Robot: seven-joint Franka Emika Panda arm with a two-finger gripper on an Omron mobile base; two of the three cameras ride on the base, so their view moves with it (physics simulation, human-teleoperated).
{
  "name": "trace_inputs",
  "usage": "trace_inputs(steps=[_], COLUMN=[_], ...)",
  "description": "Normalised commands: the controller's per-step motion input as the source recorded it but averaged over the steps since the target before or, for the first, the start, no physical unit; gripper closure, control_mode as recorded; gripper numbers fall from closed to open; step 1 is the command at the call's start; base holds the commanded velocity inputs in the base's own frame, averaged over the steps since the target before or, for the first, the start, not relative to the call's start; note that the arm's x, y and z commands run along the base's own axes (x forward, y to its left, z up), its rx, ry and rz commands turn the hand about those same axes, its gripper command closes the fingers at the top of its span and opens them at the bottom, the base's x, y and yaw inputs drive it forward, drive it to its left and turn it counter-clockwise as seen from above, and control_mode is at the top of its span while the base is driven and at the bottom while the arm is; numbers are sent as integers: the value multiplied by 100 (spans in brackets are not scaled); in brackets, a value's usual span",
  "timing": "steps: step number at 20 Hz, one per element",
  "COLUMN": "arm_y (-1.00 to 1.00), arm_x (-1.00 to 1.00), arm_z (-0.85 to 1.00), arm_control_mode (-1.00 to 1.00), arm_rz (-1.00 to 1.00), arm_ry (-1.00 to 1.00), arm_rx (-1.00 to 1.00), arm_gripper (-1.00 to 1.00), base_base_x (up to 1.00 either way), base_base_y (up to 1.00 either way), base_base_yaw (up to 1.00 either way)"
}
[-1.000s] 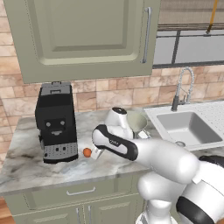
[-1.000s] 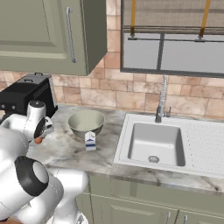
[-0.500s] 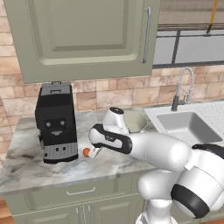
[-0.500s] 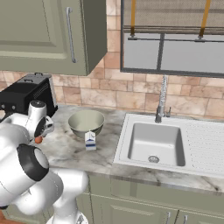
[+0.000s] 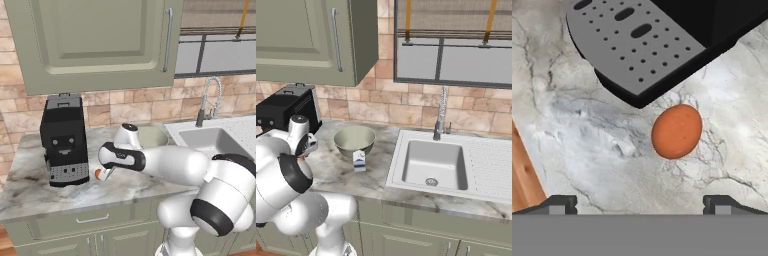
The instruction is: Gather the eggs and milk located in the vicinity of the sink area and place them right next to the bowl.
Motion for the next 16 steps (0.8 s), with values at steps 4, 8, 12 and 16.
trace_inputs(steps=[4,8,12,16], arm_y=[0,1,6,8], arm_x=[9,12,13,11], arm_z=[-11,-11,-11,-11], arm_control_mode=[-100,-100,-100,-100], arm_rz=[0,0,0,0], arm_ry=[0,0,0,0], arm_rx=[0,0,0,0], arm_gripper=[-100,-100,-100,-100], base_base_x=[0,0,0,0], base_base_y=[0,0,0,0], base_base_yaw=[0,0,0,0])
